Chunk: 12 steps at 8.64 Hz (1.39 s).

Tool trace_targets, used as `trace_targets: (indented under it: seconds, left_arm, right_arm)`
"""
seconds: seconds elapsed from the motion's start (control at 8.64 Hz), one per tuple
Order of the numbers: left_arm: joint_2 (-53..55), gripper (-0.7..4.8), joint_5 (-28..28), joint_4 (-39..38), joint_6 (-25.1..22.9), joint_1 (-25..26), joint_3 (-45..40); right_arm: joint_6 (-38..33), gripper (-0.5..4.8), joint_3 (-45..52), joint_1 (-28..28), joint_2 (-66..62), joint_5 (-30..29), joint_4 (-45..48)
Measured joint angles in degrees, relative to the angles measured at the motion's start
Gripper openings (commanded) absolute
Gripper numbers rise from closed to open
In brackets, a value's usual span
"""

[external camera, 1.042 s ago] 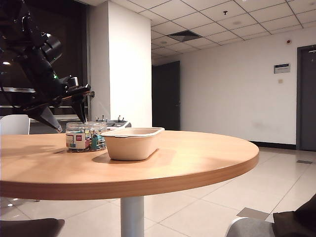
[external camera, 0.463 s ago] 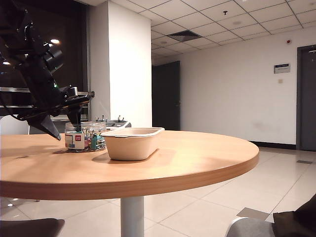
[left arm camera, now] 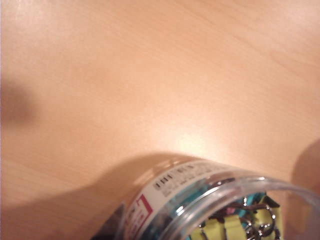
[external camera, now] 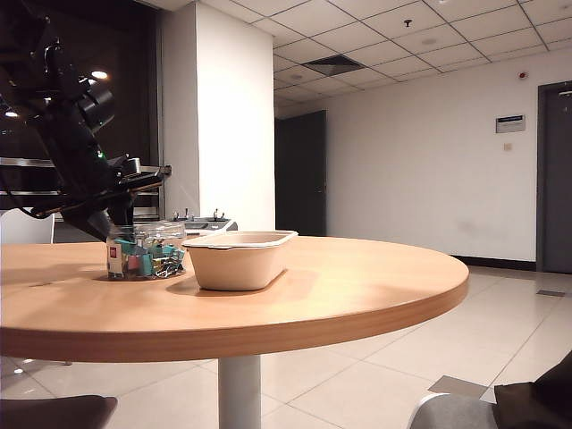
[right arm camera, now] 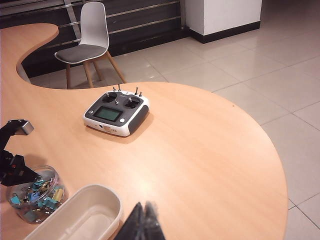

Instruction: Pick up the box filled with clips, pour some clips from it into the rectangular paper box, and then put the clip box back on the table.

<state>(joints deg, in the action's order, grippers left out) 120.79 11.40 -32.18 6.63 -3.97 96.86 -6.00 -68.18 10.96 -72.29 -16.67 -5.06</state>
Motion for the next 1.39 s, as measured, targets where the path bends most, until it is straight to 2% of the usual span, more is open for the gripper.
trace_targets:
  seconds: [0.12,0.23,0.35,0.46,0.58,0.81,1.27,1.39]
  left_arm:
    - [0.0,0.15,0.0,0.0,-0.2,0.0,0.0]
    - [0.0,0.29,-0.1,-0.2,-0.2,0.0,0.0]
    - [0.0,0.3,3.6,-0.9,-0.2,0.1,0.0]
    - [0.0,0.3,3.7,-1.4,-0.2,0.0,0.0]
    - [0.0,-0.06,4.0,-1.6,-0.2,0.0,0.0]
    - [-0.2,-0.07,3.8,-2.4,-0.3,-0.4,0.1]
    - [-7.3,-0.06,-0.5,-2.6,-2.2,-6.5,4.3]
    - [-9.2,-0.06,-2.4,-0.4,-6.0,-9.7,5.4]
  right_arm:
    - [0.0,-0.06,0.0,0.0,0.0,0.0,0.0]
    - [0.0,-0.06,0.0,0.0,0.0,0.0,0.0]
    - [0.0,-0.06,0.0,0.0,0.0,0.0,0.0]
    - [0.0,-0.06,0.0,0.0,0.0,0.0,0.0]
    - [0.0,-0.06,0.0,0.0,0.0,0.0,0.0]
    - [0.0,-0.06,0.0,0.0,0.0,0.0,0.0]
    - [0.0,-0.06,0.0,0.0,0.0,0.0,0.0]
    - [0.0,-0.06,0.0,0.0,0.0,0.0,0.0]
